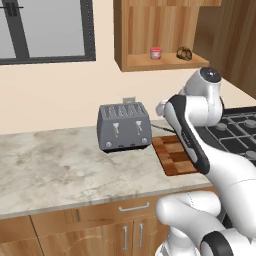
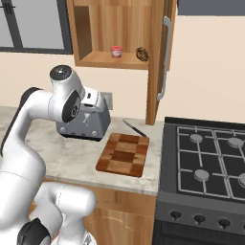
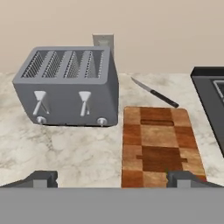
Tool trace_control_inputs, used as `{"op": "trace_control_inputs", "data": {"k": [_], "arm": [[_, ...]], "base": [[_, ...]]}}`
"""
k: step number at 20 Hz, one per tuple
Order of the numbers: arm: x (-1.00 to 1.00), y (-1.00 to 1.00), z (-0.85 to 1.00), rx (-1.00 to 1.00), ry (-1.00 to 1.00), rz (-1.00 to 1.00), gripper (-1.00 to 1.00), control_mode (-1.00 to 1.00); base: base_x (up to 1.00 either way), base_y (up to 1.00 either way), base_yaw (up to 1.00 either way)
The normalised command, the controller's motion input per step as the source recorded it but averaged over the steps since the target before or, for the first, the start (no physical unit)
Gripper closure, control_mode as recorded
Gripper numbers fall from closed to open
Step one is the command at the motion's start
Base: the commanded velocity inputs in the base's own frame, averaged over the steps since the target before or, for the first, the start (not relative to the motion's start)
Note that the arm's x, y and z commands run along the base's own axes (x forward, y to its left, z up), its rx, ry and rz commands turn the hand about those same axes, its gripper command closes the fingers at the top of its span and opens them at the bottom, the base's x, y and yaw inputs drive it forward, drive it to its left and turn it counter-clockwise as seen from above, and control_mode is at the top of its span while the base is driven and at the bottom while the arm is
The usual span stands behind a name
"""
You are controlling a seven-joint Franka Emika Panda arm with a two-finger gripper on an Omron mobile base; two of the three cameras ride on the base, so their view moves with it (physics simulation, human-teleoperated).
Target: Pick the bread, place it on the cutting board, pick the jam, place it on the counter, and close the cabinet.
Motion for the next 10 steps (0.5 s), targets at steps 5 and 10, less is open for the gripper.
{"op": "trace_control_inputs", "data": {"k": [5, 10], "arm": [[0.00, -0.08, 0.17, 0.00, -0.08, 0.00, -1.00, -1.00], [0.00, -0.06, 0.21, 0.00, -0.04, 0.00, -1.00, -1.00]], "base": [[0.00, 0.00, 0.00], [0.00, 0.00, 0.00]]}}
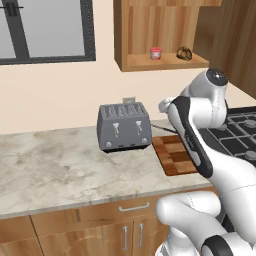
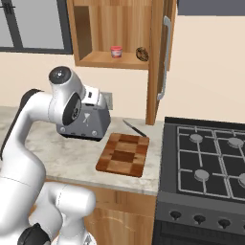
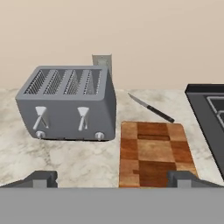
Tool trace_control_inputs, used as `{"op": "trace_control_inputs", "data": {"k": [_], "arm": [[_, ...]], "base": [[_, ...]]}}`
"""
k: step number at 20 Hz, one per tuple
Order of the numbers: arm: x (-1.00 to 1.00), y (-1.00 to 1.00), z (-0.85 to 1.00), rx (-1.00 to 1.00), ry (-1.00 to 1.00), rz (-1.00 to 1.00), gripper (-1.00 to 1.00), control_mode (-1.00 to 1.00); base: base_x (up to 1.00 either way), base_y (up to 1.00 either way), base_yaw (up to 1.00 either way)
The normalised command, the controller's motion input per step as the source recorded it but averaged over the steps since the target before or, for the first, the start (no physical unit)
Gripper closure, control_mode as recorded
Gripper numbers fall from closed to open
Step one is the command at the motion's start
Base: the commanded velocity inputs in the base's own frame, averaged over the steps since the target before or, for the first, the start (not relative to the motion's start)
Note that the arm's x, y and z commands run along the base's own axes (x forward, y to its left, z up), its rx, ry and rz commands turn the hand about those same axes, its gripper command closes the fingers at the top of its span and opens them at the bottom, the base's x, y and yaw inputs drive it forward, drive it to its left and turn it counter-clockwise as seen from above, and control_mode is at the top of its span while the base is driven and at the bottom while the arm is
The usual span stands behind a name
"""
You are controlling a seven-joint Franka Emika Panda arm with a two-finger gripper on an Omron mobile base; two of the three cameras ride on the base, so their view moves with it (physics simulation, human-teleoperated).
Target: Pick the bread, place it on the cutting board, pick the jam, place it on the counter, and close the cabinet.
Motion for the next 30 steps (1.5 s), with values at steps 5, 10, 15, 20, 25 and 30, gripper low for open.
{"op": "trace_control_inputs", "data": {"k": [5, 10, 15, 20, 25, 30], "arm": [[0.00, 0.00, 0.24, 0.00, -0.01, 0.00, -1.00, -1.00], [0.00, 0.00, 0.27, 0.00, -0.02, 0.00, -1.00, -1.00], [0.00, -0.01, 0.27, 0.00, -0.03, 0.00, -1.00, -1.00], [0.00, -0.02, 0.23, 0.00, -0.04, 0.00, -1.00, -1.00], [0.00, -0.07, 0.17, 0.00, -0.03, 0.00, -1.00, -1.00], [0.00, -0.05, 0.16, 0.00, -0.04, 0.00, -1.00, -1.00]], "base": [[0.00, 0.00, 0.00], [0.00, 0.00, 0.00], [0.00, 0.00, 0.00], [0.00, 0.00, 0.00], [0.00, 0.00, 0.00], [0.00, 0.00, 0.00]]}}
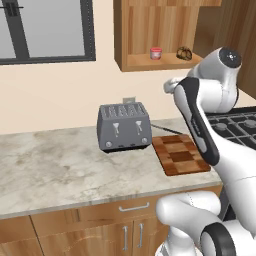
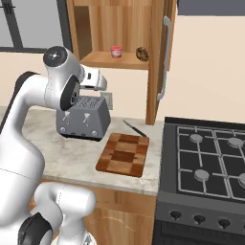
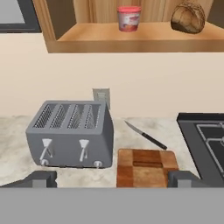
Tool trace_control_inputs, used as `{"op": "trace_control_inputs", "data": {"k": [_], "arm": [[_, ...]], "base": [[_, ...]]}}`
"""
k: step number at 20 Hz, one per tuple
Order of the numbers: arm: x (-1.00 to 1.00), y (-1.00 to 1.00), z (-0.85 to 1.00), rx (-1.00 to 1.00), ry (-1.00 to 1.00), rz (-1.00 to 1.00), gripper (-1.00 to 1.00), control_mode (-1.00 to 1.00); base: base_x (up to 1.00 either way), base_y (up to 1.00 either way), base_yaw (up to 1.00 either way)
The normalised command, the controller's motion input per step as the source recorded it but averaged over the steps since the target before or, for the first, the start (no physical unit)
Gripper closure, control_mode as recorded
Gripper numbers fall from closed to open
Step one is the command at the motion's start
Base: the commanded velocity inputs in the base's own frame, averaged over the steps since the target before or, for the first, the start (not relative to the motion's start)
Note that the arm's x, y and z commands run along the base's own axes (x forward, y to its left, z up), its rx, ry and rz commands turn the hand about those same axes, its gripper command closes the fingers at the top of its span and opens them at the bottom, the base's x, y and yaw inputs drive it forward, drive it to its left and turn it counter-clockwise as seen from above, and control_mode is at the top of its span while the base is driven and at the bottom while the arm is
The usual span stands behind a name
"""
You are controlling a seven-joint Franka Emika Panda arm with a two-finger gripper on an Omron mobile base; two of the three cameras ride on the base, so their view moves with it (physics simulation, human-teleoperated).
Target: Pick the bread, place it on the cutting board, pick the jam, place it on the counter, and close the cabinet.
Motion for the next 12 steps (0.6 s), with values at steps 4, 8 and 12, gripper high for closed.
{"op": "trace_control_inputs", "data": {"k": [4, 8, 12], "arm": [[0.00, -0.01, 0.14, 0.00, -0.05, 0.00, -1.00, -1.00], [0.00, 0.00, 0.13, 0.00, -0.05, 0.00, -1.00, -1.00], [0.00, -0.01, 0.13, 0.00, -0.05, 0.00, -1.00, -1.00]], "base": [[0.00, 0.00, 0.00], [0.00, 0.00, 0.00], [0.00, 0.00, 0.00]]}}
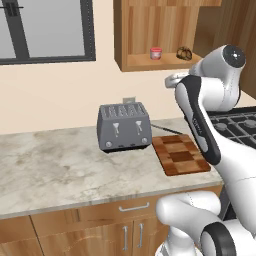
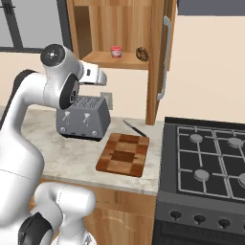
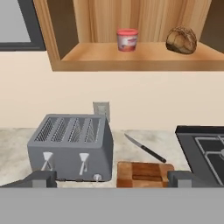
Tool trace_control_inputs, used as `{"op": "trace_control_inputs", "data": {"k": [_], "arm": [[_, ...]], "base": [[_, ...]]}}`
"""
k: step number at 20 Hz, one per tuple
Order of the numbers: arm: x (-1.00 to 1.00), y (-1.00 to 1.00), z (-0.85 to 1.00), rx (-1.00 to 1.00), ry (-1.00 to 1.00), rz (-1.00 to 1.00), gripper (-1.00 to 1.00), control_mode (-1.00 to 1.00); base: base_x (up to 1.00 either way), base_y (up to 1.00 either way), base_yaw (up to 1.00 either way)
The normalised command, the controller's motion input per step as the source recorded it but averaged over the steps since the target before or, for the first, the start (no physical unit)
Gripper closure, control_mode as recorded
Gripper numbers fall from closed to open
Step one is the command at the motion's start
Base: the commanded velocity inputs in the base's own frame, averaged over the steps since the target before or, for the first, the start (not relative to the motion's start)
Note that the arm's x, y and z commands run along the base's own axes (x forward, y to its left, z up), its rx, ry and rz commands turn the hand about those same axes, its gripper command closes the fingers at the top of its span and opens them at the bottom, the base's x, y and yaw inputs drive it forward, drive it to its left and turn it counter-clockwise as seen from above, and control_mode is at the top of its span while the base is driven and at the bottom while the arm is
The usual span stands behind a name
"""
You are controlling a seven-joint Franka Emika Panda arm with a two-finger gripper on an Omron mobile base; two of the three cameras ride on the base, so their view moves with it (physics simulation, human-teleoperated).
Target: Pick the bread, place it on the cutting board, pick the jam, place it on the counter, and close the cabinet.
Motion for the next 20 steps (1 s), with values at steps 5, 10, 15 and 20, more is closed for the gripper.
{"op": "trace_control_inputs", "data": {"k": [5, 10, 15, 20], "arm": [[0.00, 0.00, 0.07, 0.00, -0.05, 0.00, -1.00, -1.00], [0.05, -0.01, 0.20, 0.00, -0.03, 0.00, -1.00, -1.00], [0.22, -0.03, 0.14, 0.00, 0.00, 0.00, -1.00, -1.00], [0.33, -0.03, 0.13, 0.00, 0.00, 0.00, -1.00, -1.00]], "base": [[0.00, 0.00, 0.00], [0.00, 0.00, 0.00], [0.00, 0.00, 0.00], [0.00, 0.00, 0.00]]}}
